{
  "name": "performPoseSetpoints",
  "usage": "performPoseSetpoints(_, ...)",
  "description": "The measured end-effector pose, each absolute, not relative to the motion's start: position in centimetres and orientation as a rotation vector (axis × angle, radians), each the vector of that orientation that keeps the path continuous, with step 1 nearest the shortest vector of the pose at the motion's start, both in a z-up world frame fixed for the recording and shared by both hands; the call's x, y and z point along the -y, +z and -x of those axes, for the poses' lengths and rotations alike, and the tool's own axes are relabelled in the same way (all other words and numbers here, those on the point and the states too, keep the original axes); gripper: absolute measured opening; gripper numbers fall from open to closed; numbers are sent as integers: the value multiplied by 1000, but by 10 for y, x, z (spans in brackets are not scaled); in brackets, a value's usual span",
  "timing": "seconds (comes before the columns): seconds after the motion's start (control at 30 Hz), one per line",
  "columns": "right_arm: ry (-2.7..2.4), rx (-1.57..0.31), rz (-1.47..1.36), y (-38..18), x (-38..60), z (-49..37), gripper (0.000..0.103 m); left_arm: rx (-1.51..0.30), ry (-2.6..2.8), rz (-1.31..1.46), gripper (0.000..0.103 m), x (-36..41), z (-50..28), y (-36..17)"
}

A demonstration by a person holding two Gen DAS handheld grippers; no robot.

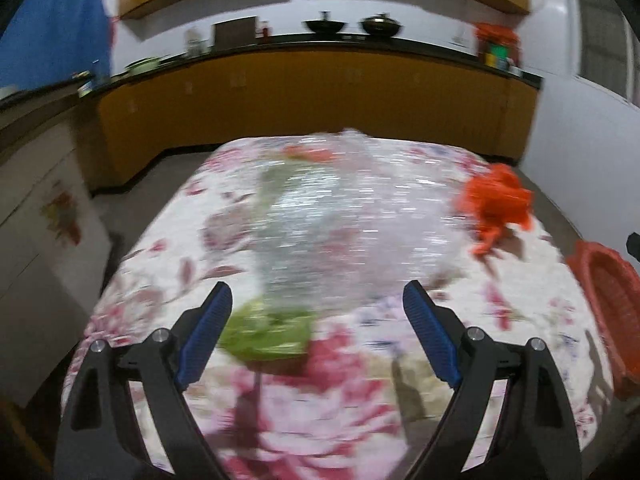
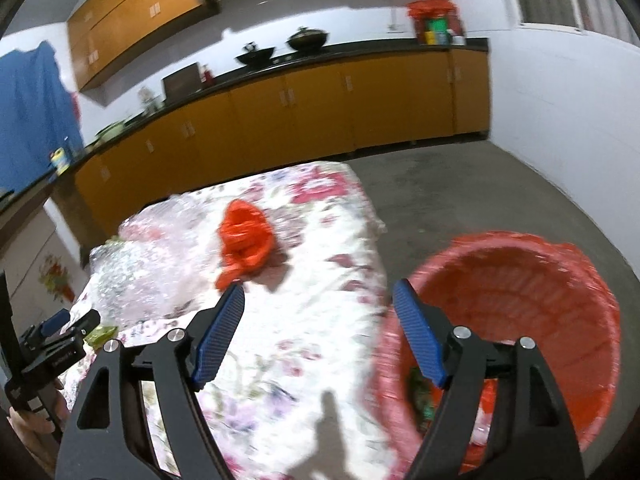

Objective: Collect trash
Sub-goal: 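Move both grippers back over the table toward the remaining bags, then grasp the red bag with the right gripper while the left grasps bubble wrap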

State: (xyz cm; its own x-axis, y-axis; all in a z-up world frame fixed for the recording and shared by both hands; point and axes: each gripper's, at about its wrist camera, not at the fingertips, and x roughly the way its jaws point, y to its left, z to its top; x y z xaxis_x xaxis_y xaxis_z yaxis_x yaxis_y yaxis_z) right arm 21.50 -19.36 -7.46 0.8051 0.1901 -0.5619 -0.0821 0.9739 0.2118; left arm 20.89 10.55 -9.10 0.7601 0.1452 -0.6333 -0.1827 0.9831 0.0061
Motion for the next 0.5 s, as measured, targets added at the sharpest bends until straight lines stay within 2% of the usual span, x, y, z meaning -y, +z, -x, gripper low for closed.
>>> performPoseSetpoints(0.2, 205, -629, -164, -75, 153, -253, 76, -657, 233, 121, 86, -141, -207, -85)
performPoseSetpoints(0.5, 199, -646, -133, -76, 107, -334, 76, -641, 219, 135, 86, -150, -228, -82)
